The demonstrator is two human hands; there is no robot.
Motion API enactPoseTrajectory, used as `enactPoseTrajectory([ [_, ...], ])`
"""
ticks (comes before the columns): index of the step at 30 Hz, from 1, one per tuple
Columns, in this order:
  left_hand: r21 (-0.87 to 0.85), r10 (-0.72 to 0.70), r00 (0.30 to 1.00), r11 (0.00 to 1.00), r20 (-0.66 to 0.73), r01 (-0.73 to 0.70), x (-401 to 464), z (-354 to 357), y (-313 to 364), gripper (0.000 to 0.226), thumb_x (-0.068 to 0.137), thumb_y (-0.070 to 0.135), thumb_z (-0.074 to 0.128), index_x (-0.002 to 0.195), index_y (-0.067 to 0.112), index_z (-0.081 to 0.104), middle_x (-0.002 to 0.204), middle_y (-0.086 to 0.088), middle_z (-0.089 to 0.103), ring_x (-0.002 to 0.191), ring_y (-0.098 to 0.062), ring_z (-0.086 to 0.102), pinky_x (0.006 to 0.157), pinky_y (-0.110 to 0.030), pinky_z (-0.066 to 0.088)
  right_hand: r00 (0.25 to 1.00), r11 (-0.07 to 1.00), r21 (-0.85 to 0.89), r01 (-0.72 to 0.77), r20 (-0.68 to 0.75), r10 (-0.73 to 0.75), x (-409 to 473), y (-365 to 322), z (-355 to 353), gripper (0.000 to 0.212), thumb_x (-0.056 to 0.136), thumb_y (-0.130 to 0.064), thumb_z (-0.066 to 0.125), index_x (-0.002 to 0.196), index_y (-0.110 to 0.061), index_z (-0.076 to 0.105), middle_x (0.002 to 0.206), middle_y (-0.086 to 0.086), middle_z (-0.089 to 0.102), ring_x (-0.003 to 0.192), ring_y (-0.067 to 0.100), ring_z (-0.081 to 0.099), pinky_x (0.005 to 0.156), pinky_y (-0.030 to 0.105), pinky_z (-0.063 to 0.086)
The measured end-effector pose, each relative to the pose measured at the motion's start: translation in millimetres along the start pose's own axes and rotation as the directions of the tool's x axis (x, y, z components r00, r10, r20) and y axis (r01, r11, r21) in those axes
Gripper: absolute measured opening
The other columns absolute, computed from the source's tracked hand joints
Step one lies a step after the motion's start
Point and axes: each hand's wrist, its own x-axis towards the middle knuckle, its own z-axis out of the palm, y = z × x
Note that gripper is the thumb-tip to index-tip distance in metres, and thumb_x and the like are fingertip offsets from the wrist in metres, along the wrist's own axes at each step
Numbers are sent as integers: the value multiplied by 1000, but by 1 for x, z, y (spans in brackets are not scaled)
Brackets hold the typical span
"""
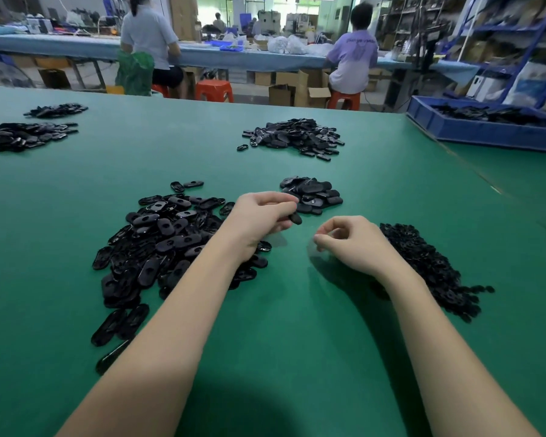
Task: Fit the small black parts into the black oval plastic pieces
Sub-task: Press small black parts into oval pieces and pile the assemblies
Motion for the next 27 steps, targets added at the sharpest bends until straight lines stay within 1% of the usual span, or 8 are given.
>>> enactPoseTrajectory([
  [4,-182,-68,995,980,79,82,-6,27,-11,3,91,3,70,90,5,71,85,-8,64,69,-10,62,65,-14,56,994,995,-60,-78,-81,73,0,12,-26,10,91,-37,65,86,-32,72,88,-13,76,86,10,65,73,27,50],
  [7,-219,-90,990,969,109,113,-7,37,-19,4,92,2,69,89,4,70,88,-11,65,68,-9,65,69,-16,58,981,972,-165,-166,-127,146,-3,24,-45,14,91,-30,60,86,-34,72,93,-14,74,95,17,65,86,35,54],
  [11,-228,-100,986,965,132,129,-7,42,-24,6,92,-2,66,95,2,70,98,-17,67,81,-16,71,77,-20,60,970,924,-295,-243,-99,224,-6,33,-54,26,87,-19,56,83,-38,73,84,-14,66,88,19,63,74,30,49],
  [14,-231,-107,983,963,147,139,-7,43,-25,10,92,-5,65,97,2,69,103,-19,68,90,-21,71,80,-22,60,961,909,-314,-273,-130,244,-6,35,-56,23,87,-20,60,87,-38,74,90,-12,69,93,20,64,72,28,46],
  [17,-227,-120,980,962,157,154,-8,43,-25,16,90,-10,63,99,2,70,102,-14,66,83,-18,71,81,-24,60,949,909,-298,-293,-203,240,-7,35,-57,22,87,-20,60,90,-38,73,102,-10,72,99,22,64,73,28,45],
  [21,-200,-120,980,968,160,152,-9,42,-24,20,89,-12,64,100,3,70,108,-16,63,79,-19,72,83,-29,61,953,889,-346,-301,-151,264,-9,32,-52,27,87,-22,61,103,-40,72,109,-6,70,104,23,63,80,30,48],
  [24,-201,-124,982,968,141,151,-9,42,-24,22,88,-14,64,101,3,69,109,-15,60,77,-21,72,81,-29,62,950,879,-364,-308,-160,267,-10,31,-50,26,84,-20,63,97,-41,72,106,-7,71,101,22,63,78,29,46],
  [27,-201,-122,984,968,132,147,-9,40,-24,24,88,-15,63,101,3,70,112,-15,57,71,-17,72,82,-30,61,940,875,-354,-330,-207,271,-10,31,-47,24,84,-17,64,89,-39,72,106,-6,72,100,24,64,77,29,45],
])
